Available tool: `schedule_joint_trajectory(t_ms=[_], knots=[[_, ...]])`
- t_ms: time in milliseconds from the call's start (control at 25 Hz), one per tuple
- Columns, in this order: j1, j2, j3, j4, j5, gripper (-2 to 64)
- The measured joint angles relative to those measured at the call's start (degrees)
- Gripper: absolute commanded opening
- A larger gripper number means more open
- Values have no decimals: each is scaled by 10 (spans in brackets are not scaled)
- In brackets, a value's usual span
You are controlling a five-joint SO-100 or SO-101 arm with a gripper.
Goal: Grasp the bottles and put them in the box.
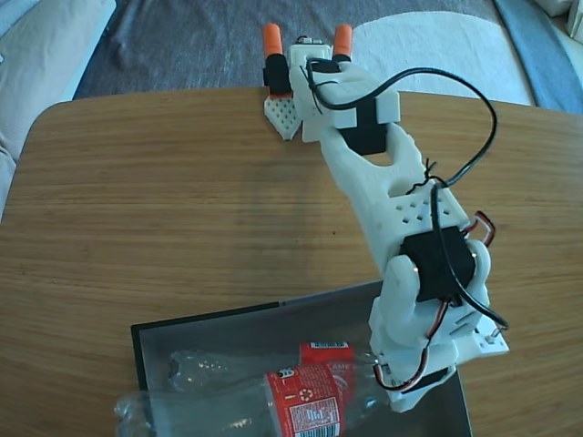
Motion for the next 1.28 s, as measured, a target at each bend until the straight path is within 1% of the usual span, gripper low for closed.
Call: schedule_joint_trajectory(t_ms=[280,440,600,640,680,720,880,920,960,1080,1280], knots=[[7,-1,0,-3,4,-5],[5,-1,0,-14,4,-5],[5,-1,0,-20,4,2],[5,-1,0,-20,4,12],[5,-1,0,-20,4,39],[5,-1,0,-20,4,79],[5,-1,0,-20,4,292],[5,-1,0,-20,4,329],[5,-1,0,-20,4,352],[4,-1,0,-20,24,360],[14,-1,0,-20,25,360]])
